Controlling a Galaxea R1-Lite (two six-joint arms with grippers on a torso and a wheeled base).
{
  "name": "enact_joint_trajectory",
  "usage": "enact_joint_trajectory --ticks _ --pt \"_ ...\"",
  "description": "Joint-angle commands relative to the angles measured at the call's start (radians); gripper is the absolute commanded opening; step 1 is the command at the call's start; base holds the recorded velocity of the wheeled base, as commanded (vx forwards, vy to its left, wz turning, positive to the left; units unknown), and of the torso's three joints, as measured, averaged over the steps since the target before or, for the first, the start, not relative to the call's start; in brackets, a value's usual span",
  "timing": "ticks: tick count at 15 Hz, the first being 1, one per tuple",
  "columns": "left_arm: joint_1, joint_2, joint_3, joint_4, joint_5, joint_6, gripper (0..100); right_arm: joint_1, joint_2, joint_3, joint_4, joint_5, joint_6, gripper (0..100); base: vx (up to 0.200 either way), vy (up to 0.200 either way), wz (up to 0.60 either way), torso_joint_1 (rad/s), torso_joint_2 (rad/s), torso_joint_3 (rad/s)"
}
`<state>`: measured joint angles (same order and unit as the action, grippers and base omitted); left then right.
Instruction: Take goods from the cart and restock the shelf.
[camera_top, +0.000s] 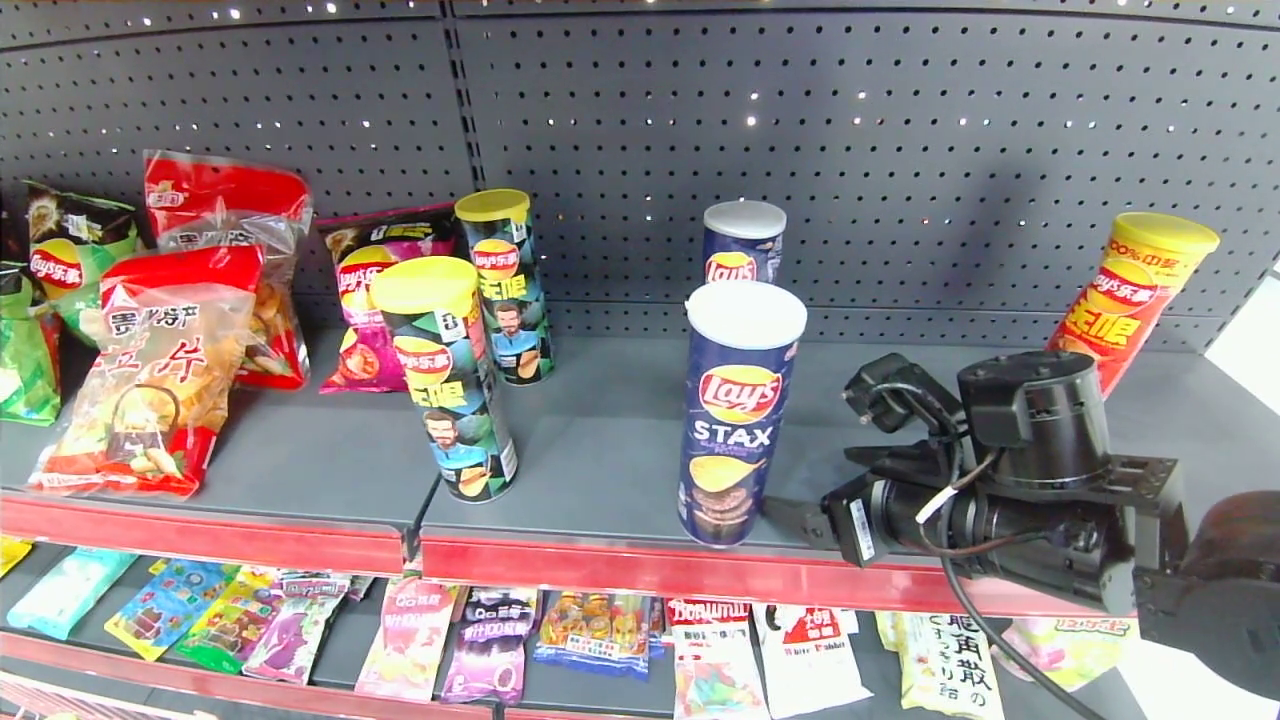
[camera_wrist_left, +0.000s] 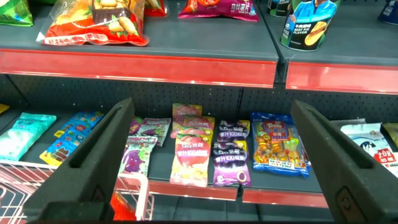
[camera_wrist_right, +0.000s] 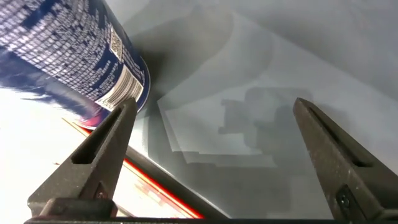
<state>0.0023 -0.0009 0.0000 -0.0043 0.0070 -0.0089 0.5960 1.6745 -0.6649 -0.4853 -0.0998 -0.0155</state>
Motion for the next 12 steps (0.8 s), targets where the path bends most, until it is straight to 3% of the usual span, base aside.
enact_joint_trajectory --ticks 1,12 --pt "0.001 0.001 0.0 0.0 0.001 0.0 100 0.004 -0.005 -0.001 0.001 0.0 0.0 100 0.0 0.0 0.0 0.0 0.0 0.0" --pt "0.001 0.001 0.0 0.0 -0.001 0.0 100 0.004 -0.027 0.018 -0.002 -0.021 0.005 100 0.0 0.0 0.0 0.0 0.0 0.0"
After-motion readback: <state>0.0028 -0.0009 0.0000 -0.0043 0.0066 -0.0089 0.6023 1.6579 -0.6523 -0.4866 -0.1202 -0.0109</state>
